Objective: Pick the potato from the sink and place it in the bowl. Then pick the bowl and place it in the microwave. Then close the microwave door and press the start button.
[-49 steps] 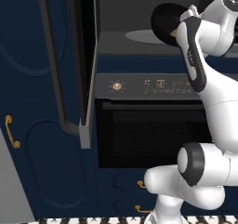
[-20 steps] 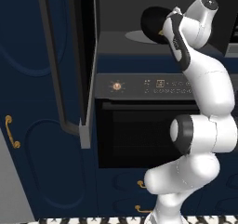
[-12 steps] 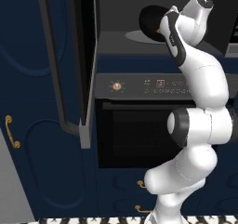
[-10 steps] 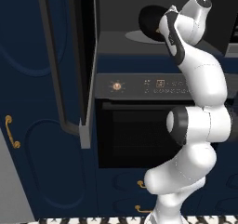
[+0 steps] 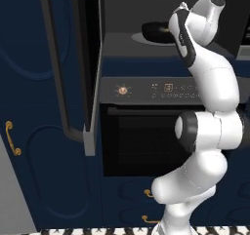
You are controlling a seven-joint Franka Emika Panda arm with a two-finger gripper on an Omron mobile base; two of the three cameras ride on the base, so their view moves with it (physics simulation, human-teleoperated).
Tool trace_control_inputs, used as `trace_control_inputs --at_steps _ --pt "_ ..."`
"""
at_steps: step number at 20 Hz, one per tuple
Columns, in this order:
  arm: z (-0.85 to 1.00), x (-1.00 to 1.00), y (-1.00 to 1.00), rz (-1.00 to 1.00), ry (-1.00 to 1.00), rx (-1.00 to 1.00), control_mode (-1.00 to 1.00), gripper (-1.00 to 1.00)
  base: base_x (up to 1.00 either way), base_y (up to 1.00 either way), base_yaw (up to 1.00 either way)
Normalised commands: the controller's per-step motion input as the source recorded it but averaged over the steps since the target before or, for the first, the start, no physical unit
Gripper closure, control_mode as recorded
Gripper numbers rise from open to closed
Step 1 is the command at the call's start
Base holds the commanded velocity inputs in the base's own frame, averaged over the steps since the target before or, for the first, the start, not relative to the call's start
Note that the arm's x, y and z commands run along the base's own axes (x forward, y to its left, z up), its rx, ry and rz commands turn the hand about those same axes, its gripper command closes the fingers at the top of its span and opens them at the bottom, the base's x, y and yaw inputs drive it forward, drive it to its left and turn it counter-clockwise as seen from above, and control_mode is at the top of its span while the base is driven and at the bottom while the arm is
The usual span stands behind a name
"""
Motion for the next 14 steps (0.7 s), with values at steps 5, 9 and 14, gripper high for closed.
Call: trace_control_inputs --at_steps 5,9,14 --pt "0.00 -0.43 0.07 0.00 -0.19 0.00 -1.00 -1.00 0.00 0.00 0.00" --pt "0.04 -0.65 0.00 0.00 -0.12 0.00 -1.00 -1.00 0.00 0.00 0.00" --pt "-0.08 -0.10 0.04 0.00 0.01 -0.03 -1.00 -1.00 0.00 0.00 0.00"
